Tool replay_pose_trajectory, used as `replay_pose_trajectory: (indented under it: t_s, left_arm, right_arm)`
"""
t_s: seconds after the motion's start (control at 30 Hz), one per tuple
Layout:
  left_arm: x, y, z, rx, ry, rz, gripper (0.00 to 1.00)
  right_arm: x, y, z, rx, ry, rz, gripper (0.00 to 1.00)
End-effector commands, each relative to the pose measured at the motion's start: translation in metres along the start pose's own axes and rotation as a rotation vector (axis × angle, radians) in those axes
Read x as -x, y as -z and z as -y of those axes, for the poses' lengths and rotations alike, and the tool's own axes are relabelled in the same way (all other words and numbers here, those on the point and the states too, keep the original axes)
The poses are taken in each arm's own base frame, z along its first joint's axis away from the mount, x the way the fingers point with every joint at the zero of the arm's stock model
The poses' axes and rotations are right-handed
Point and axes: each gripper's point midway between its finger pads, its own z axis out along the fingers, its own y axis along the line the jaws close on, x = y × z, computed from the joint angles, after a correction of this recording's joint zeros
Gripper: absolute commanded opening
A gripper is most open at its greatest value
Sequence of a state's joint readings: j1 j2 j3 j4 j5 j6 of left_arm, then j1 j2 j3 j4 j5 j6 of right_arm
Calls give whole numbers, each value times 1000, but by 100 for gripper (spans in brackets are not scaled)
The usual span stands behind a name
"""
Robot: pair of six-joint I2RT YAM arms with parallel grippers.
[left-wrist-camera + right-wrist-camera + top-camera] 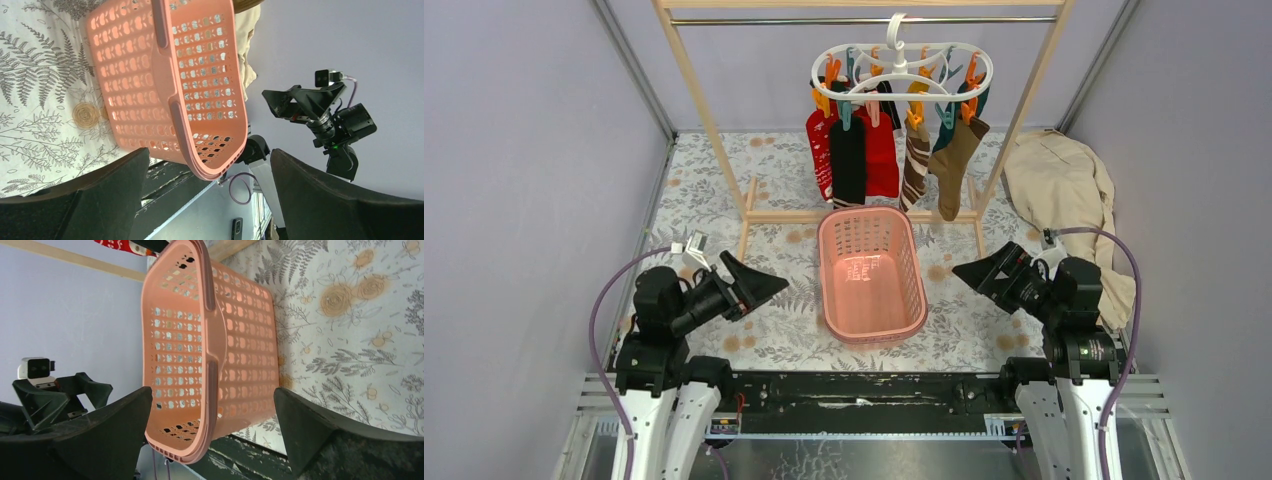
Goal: Remove the socks clipped to the hanger
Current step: Remove the sock from the hanger.
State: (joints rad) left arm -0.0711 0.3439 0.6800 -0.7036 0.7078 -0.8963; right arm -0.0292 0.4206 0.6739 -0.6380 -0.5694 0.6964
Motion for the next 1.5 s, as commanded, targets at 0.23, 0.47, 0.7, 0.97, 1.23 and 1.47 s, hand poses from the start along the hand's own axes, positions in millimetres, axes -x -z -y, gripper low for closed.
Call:
replay_pose_trajectory:
  t_s: [0.23, 0.47, 0.7, 0.97, 1.23, 1.47]
  left_arm:
    - [17, -13, -8, 30, -87, 18, 99]
    - [23, -10, -8, 29, -131, 70, 99]
    - [6, -18, -43, 88, -71, 38, 99]
    - [-25, -20, -58, 7, 41, -2, 99]
    - [-15, -3, -35, 20, -48, 43, 99]
    - [20, 29, -9, 67, -105, 290, 99]
  right_arm:
    - [7, -5, -5, 24, 78, -18, 100]
    - [-2, 0, 12, -60, 102, -45, 100]
    - [-6, -3, 37, -142, 121, -34, 100]
    - [6, -23, 45, -145, 80, 3, 100]
    - [56, -39, 21, -158, 105, 28, 100]
    - [94, -49, -49, 29, 44, 6, 100]
